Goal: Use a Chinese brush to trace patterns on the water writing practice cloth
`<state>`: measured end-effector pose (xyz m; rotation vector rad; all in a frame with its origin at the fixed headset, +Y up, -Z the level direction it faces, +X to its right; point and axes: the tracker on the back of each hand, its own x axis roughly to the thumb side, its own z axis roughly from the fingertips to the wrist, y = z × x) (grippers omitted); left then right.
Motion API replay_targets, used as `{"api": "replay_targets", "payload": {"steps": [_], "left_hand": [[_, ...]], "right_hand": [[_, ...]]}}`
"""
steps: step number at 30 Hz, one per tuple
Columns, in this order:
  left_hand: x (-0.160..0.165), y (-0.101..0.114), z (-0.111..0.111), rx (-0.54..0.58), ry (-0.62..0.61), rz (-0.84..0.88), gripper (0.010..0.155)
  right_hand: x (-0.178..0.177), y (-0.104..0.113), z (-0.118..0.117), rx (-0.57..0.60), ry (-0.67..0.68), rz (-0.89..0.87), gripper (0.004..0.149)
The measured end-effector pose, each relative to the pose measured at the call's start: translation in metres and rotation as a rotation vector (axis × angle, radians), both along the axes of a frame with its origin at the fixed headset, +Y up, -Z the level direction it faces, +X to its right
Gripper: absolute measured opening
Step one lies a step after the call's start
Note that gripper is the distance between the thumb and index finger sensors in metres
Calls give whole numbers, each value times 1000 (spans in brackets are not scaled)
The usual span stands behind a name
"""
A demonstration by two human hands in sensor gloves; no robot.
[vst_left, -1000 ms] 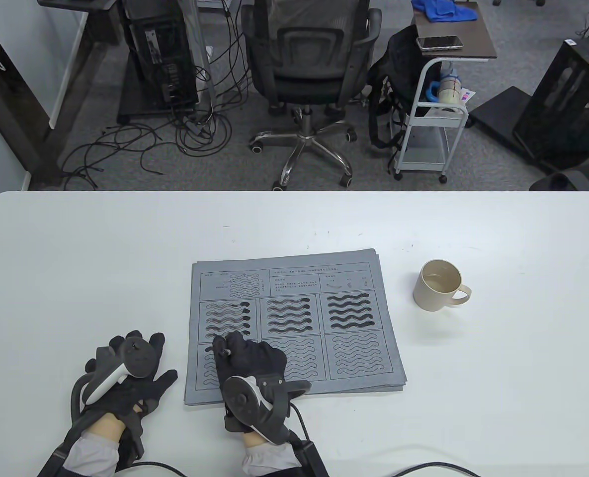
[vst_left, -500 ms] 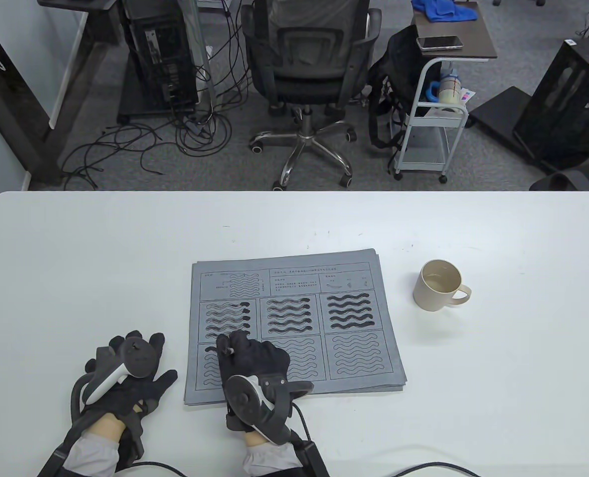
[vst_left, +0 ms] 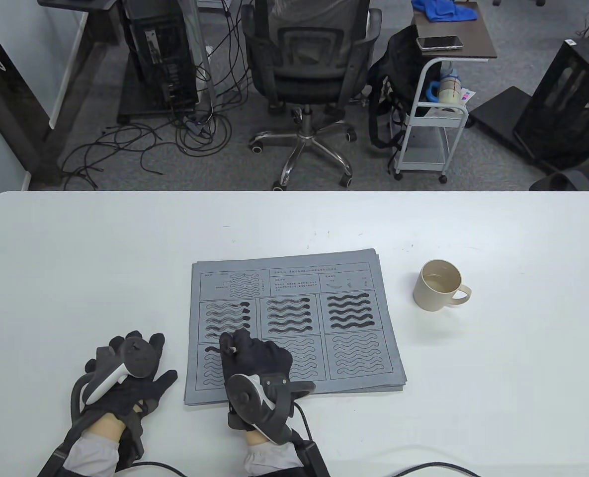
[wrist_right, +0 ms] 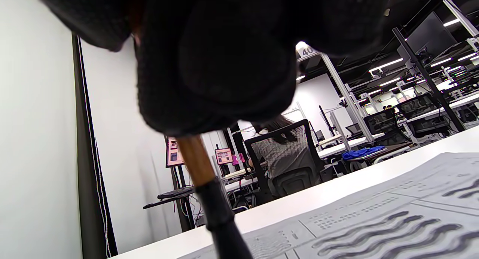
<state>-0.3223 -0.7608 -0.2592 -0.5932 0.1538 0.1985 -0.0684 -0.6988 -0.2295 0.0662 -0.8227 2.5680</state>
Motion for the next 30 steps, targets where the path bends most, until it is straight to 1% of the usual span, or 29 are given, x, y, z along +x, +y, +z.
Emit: {"api": "replay_targets", "payload": {"steps": [26,30], "left_hand": [[0,0,0,-6,1,1,78],[0,0,0,-4,2,4,78]], "right_hand": [[3,2,1,7,-42,7,38],[4,8,6,42,-29,-14,38]]}}
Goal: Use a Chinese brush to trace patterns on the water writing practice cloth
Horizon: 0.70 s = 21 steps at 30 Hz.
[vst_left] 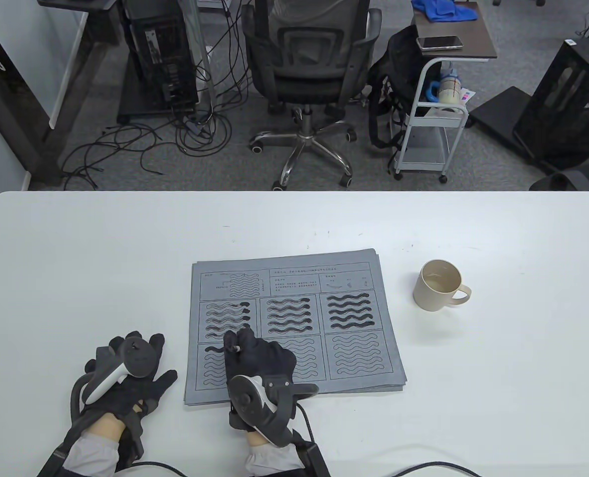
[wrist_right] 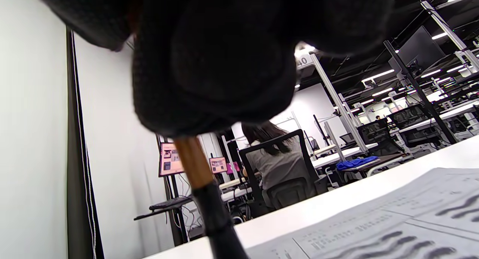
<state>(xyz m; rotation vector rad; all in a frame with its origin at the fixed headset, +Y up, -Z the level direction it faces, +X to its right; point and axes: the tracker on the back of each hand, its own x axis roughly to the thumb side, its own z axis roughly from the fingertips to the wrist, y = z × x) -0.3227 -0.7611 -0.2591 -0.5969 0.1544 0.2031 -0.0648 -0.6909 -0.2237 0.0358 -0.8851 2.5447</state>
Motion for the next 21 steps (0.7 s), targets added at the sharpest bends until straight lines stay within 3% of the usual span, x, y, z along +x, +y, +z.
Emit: {"api": "replay_targets", "payload": {"steps": [5,21], "left_hand": [[0,0,0,0,-1,8,78],[-1,0,-1,-4,-1,17,78]], "right_hand": [[-2,5,8,24,62,-38,38],[-24,-8,13,-53,235,-47,39]]}}
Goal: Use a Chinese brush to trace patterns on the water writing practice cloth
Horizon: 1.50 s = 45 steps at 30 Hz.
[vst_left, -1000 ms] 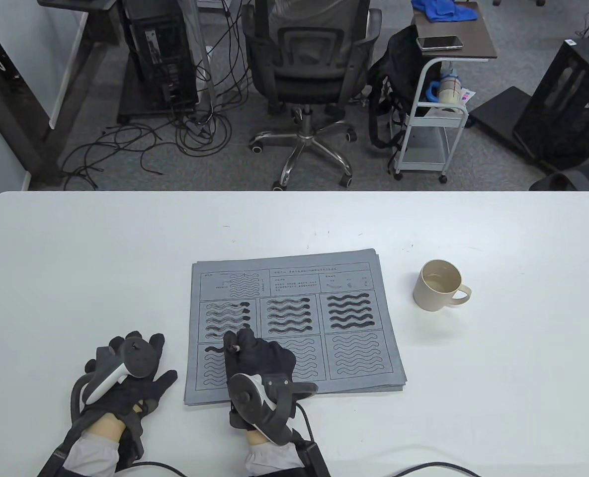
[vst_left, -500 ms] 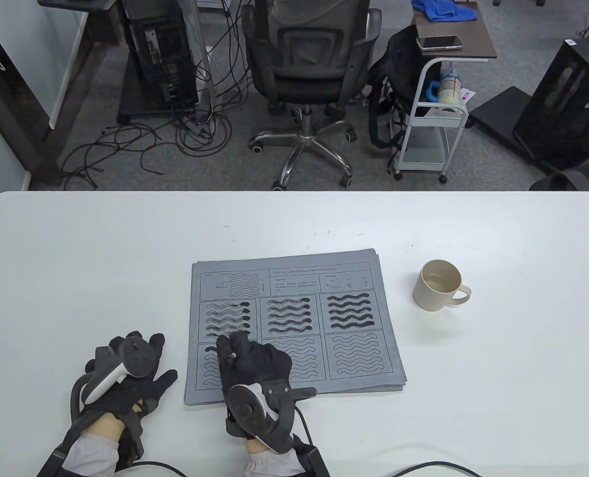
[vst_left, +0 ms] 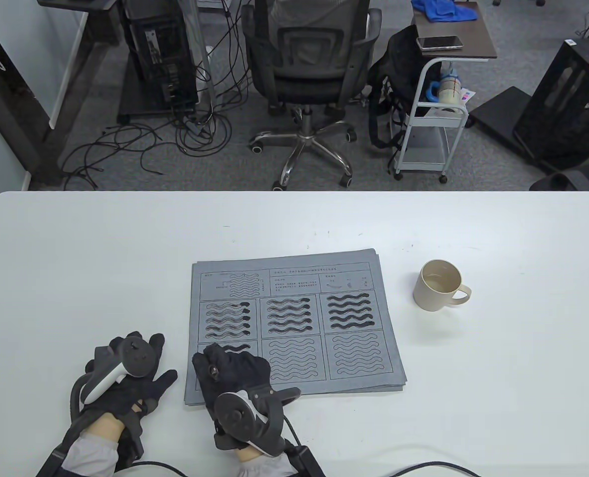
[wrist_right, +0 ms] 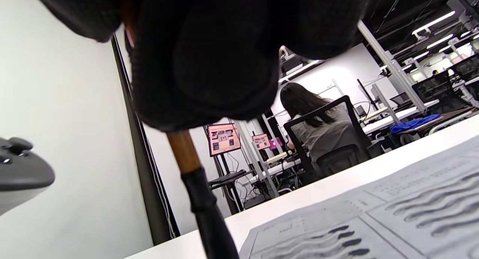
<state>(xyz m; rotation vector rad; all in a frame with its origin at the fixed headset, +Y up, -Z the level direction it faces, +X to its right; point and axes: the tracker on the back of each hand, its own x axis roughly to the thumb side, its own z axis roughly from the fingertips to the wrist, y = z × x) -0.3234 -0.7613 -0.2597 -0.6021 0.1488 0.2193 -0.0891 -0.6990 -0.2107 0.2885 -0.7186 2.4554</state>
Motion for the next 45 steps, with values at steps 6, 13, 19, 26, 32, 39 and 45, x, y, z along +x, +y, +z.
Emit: {"api": "replay_targets", "payload": {"steps": [6,13,19,26,32,39,45], "left_hand": [[0,0,0,-1,0,1,78],[0,0,0,0,0,3,78],[0,1,0,-1,1,3,78],[0,1,0,-4,3,3,78],[0,1,0,-3,3,3,78],[-1,1,0,-5,4,4,78],[-1,1,0,-5,4,4,78]], "right_hand": [[-4,-2,0,2,26,20,39],[-6,-4,-1,-11,28,40,39],[-7,-3,-1,-11,35,41,39],[-7,-2,-1,-12,37,49,39],[-8,-2,-1,-16,38,53,39],[-8,-2,-1,-18,37,56,39],[-8,-2,-1,-16,33,62,39]]}}
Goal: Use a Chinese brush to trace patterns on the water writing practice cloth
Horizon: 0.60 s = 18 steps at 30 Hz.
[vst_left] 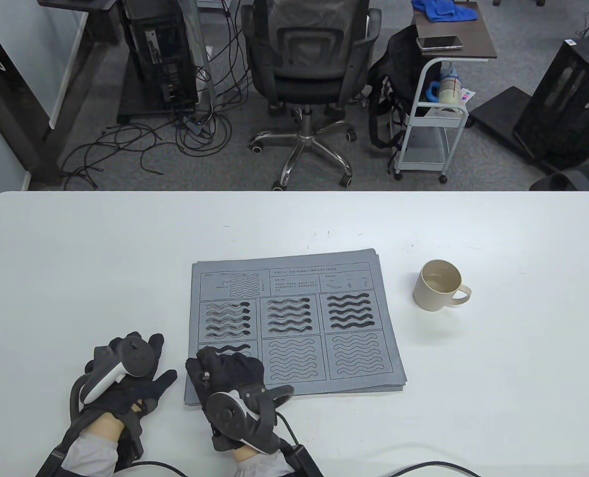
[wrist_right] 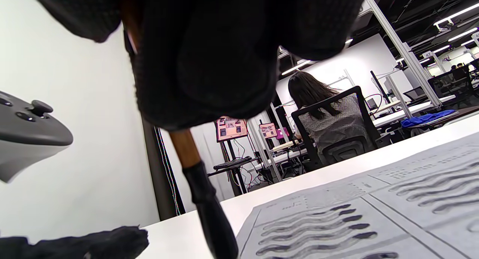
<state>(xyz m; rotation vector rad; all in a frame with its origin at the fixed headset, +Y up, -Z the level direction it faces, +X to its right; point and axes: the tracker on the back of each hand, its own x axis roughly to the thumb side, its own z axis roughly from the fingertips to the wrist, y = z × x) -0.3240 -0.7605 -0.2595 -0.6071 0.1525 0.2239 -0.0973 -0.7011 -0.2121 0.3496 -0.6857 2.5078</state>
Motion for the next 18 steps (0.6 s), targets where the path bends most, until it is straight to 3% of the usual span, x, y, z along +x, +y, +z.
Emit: {"api": "replay_targets", "payload": {"steps": [18], "left_hand": [[-1,0,0,-3,3,3,78]], "right_hand": [[1,0,-1,3,-21,6,40]]}}
